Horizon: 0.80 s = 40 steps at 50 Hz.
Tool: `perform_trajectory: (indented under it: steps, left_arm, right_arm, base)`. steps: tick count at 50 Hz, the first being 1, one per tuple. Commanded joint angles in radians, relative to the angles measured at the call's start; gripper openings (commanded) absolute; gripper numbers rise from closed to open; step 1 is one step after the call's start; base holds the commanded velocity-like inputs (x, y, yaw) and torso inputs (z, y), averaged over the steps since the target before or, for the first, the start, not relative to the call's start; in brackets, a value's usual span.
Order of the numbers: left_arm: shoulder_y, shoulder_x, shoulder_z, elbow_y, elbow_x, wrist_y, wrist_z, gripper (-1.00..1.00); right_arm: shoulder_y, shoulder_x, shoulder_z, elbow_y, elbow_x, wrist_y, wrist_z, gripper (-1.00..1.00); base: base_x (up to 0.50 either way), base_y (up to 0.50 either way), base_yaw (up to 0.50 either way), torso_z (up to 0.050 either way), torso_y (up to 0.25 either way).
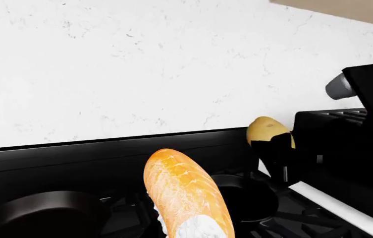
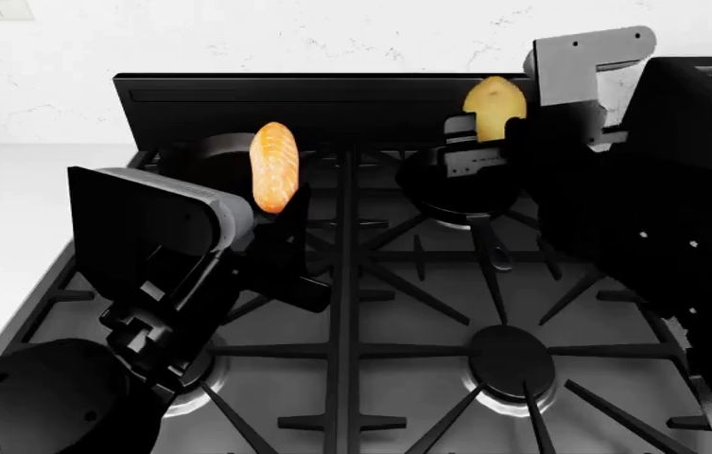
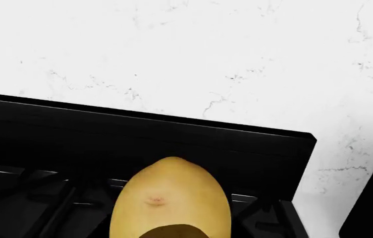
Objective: Place both pans onto different burners. Then place the potato and the sushi on different pans.
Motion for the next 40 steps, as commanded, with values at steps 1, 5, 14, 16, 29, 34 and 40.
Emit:
perform_trajectory:
  steps: [1,5,14,16,29,34,40]
  left_arm:
    - [0.008,0.002,0.000,-0.015,0.003,0.015,0.011,-1.00]
    - [0.003,0.003,0.001,-0.018,0.000,0.012,0.010,-1.00]
    - [-0.005,0.008,0.005,-0.026,-0.001,0.008,0.010,-1.00]
    - [-0.002,0.007,0.005,-0.029,0.002,0.011,0.013,-1.00]
    - [-0.005,0.009,0.007,-0.036,0.003,0.010,0.014,-1.00]
    - [-0.009,0.011,0.009,-0.041,0.006,0.008,0.015,-1.00]
    - [-0.006,0.011,0.010,-0.042,0.009,0.011,0.018,-1.00]
  right_arm:
    - [0.064,-0.074,-0.057,0.186,-0.116,-0.018,-0.090,-1.00]
    - [0.076,-0.095,-0.068,0.250,-0.135,-0.034,-0.114,-1.00]
    - [0.091,-0.146,-0.094,0.388,-0.177,-0.082,-0.178,-1.00]
    - [0.093,-0.160,-0.101,0.424,-0.186,-0.094,-0.193,-1.00]
    - [0.108,-0.214,-0.120,0.584,-0.224,-0.148,-0.255,-1.00]
    - [0.108,-0.226,-0.127,0.618,-0.232,-0.158,-0.266,-1.00]
    - [0.116,-0.249,-0.131,0.673,-0.244,-0.180,-0.284,-1.00]
  base:
    - [0.00,0.00,0.00,0.000,0.000]
    - [0.00,0.00,0.00,0.000,0.000]
    - [0.00,0.00,0.00,0.000,0.001]
    - [0.00,0.00,0.00,0.000,0.000]
    - [0.00,0.00,0.00,0.001,0.001]
    - [0.00,0.00,0.00,0.000,0.000]
    - [0.00,0.00,0.00,0.000,0.002]
